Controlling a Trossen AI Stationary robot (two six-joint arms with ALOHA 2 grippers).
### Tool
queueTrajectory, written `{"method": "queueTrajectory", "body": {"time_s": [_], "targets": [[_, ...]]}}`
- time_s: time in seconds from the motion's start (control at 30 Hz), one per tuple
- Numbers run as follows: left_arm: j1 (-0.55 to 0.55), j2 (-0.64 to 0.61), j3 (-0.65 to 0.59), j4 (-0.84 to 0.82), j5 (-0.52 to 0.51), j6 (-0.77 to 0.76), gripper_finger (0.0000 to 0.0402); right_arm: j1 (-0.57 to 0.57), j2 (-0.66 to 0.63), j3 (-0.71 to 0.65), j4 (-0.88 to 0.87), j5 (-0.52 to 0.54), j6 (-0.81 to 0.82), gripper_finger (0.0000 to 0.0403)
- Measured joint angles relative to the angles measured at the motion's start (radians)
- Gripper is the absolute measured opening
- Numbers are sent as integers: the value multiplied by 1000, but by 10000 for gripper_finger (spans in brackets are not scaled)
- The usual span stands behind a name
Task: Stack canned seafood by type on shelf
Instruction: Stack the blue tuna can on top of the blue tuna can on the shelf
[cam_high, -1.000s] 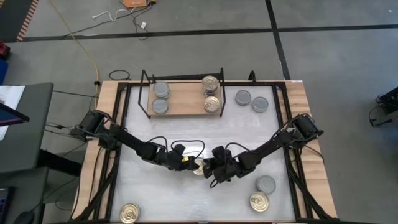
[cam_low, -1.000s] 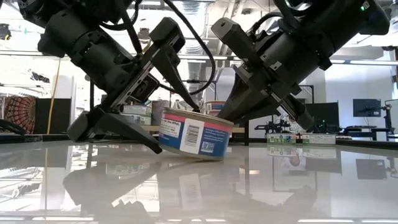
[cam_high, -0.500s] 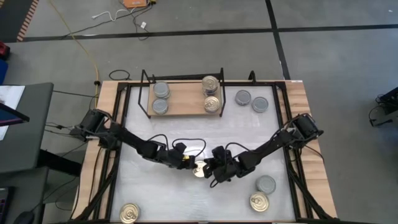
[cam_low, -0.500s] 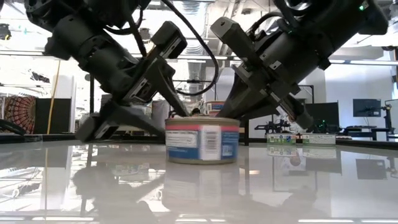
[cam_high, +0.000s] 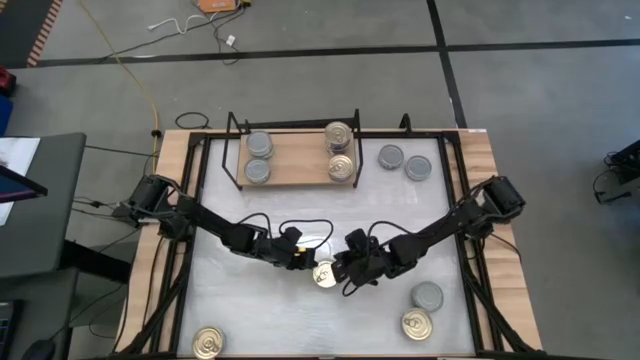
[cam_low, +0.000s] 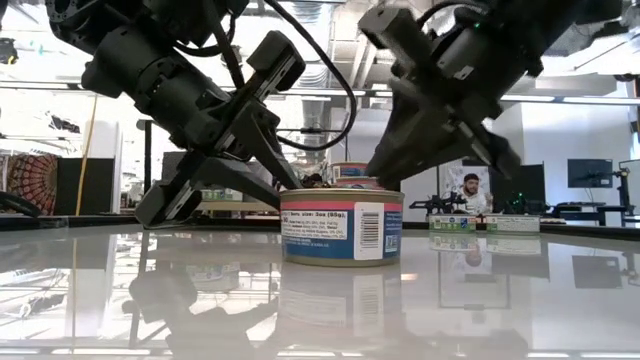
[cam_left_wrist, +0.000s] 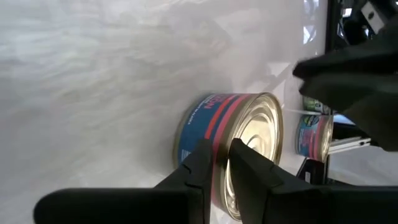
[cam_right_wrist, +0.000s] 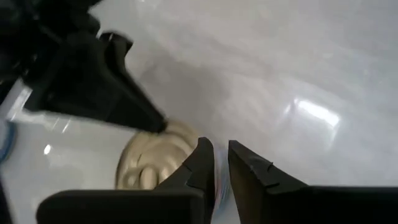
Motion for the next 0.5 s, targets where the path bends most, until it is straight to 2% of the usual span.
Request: {"method": "queueTrajectory", "body": {"time_s": [0.17,0.5], "targets": [[0,0,0,-5,0,15,52,5,-16,0,-11,-115,43,85],[0,0,0,-12,4,50,122,41,-13,0,-31,-122,118,171]]}}
